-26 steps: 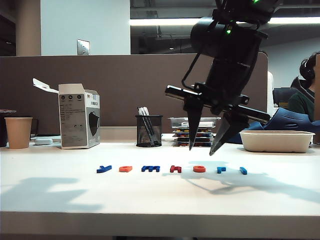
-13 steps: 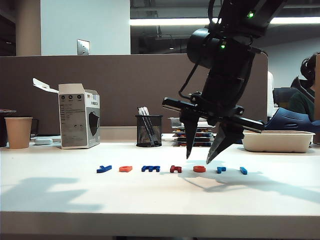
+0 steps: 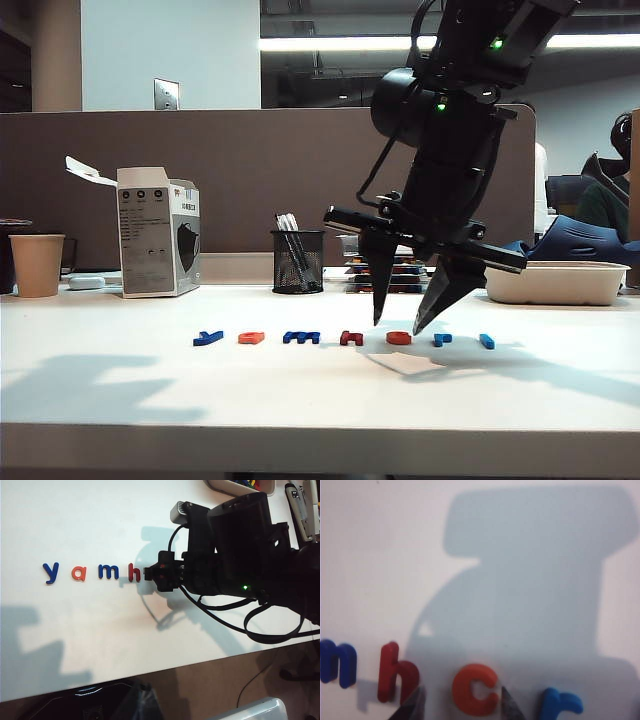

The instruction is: Select the appropriate letters from the row of letter magnets placed on the table to arrange into the word "car".

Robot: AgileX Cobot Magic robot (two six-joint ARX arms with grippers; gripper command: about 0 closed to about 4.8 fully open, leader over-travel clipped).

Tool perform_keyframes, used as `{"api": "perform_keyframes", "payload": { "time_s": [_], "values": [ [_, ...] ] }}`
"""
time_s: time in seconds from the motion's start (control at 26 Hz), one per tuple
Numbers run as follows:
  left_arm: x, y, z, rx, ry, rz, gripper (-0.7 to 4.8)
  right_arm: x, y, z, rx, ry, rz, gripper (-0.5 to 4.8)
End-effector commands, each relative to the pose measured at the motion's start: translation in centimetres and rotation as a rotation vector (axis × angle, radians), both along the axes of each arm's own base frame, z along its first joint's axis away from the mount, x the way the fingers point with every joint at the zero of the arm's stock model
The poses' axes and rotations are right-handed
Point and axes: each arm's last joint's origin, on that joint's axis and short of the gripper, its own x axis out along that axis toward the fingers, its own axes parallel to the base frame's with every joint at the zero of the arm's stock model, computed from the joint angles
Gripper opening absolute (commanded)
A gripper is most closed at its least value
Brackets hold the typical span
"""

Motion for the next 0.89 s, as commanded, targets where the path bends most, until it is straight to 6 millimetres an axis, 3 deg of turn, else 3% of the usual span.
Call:
{"api": "perform_keyframes", "payload": {
  "time_s": [0.04,0.73,0.89],
  "values": [
    [0.0,0.1,0.2,-0.006,-0.010,0.003,-0.05,0.2,0.1,0.3,0.003,-0.033,0.002,1.89],
    [0.0,0.0,0.2,-0.006,-0.010,0.003,-0.05,0.2,0.3,-1.0,-0.036,0.007,0.020,1.87],
    [0.0,0.0,0.2,-0.006,-0.010,0.003,-0.05,-0.1,0.3,-1.1,-0.064,0.019,0.016,1.65]
  ]
}}
